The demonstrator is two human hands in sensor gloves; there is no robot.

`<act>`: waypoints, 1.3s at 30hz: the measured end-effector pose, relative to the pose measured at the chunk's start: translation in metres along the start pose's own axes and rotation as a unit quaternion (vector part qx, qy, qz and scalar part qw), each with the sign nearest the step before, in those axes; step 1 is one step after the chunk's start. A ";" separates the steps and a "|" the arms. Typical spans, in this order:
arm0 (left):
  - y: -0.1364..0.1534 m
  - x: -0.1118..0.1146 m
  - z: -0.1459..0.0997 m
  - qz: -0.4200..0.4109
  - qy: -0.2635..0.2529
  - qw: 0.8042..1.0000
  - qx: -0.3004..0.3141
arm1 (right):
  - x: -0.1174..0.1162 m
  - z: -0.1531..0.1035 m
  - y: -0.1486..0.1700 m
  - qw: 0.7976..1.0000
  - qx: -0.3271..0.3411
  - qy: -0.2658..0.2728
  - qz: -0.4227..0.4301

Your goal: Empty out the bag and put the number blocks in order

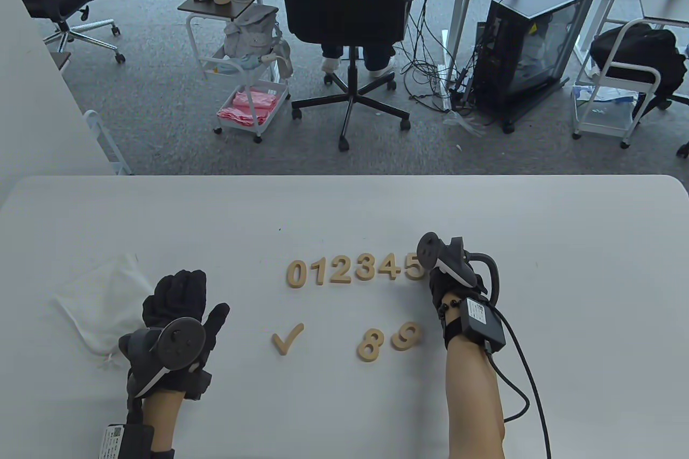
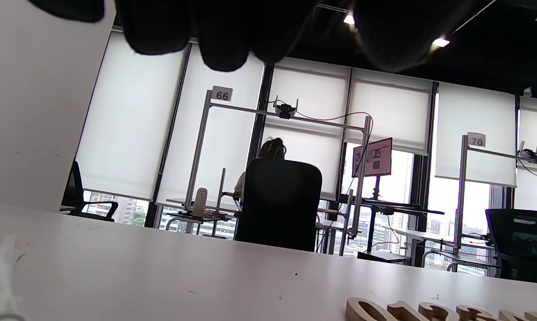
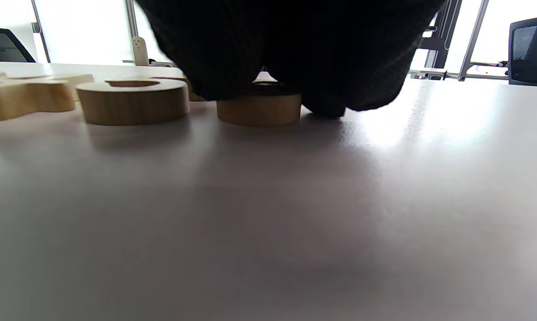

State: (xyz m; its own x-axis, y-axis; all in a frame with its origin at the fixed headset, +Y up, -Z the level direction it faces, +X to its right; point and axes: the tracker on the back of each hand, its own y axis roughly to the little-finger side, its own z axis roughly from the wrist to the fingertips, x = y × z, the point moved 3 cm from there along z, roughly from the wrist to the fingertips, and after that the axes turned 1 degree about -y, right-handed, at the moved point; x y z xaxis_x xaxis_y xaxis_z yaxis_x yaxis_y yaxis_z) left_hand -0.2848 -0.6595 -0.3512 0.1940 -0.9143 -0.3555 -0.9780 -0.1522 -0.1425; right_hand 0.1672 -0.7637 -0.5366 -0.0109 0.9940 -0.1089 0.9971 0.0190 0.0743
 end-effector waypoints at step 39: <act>-0.007 0.005 -0.001 -0.007 0.008 1.000 0.021 | 0.057 -0.172 -0.140 0.962 0.237 0.095 0.097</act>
State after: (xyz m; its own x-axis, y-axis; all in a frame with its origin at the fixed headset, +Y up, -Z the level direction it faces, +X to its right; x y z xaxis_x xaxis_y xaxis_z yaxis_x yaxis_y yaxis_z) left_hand -0.2765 -0.6632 -0.3515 0.2059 -0.9179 -0.3391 -0.9712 -0.1493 -0.1857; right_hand 0.0136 -0.6906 -0.3827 0.2095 0.9767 0.0475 0.9038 -0.1748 -0.3907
